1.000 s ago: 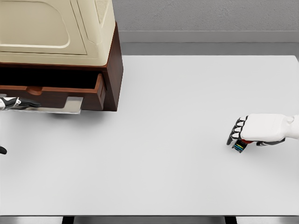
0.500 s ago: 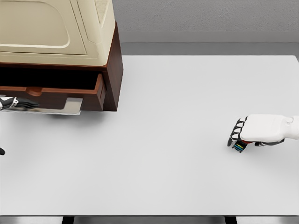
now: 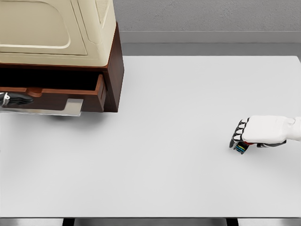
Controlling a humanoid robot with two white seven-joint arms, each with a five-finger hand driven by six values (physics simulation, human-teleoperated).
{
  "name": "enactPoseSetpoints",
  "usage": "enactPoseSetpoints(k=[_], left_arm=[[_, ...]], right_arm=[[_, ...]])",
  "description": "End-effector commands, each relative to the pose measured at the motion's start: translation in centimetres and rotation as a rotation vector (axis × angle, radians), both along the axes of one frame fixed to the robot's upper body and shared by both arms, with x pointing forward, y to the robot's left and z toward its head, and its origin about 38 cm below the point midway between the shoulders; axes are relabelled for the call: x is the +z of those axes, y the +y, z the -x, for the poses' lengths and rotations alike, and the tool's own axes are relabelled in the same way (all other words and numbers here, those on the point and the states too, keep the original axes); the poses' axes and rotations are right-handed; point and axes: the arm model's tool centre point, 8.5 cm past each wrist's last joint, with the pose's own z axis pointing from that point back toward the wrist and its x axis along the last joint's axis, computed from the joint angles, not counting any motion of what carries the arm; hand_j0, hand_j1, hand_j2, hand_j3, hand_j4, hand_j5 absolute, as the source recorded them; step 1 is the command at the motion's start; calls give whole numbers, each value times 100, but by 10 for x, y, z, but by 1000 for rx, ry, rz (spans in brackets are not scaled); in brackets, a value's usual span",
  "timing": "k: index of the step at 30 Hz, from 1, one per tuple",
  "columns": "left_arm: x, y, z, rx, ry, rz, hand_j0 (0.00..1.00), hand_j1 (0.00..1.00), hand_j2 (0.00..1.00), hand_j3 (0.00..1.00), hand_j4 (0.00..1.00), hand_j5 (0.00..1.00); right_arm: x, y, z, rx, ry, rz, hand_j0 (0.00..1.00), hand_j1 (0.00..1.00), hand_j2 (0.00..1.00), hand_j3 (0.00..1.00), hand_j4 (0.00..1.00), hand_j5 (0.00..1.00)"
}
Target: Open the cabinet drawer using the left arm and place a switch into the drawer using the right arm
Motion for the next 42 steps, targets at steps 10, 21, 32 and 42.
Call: enactPoseSetpoints(k=[10,21,32,42], left_arm=[[-16,31,40,68,40,41,100,100,100,100,100,100],[-75,7,46,-61,187,-32,100,100,100,100,100,100],[-91,-21,33,-184,195,-72,100,100,100,100,100,100],[-96,-43,18,-250,187,-55,100,100,100,100,100,100]], right_arm=[[0,1,0,0,-1,-3,57,57,57,57,57,57],[0,1,0,0,-1,-3,39,39,39,39,39,39],[4,4,-4,0,-17,-16,28,28,28,28,28,28],[40,23,-26,28,-126,-76,29,29,29,29,29,29]])
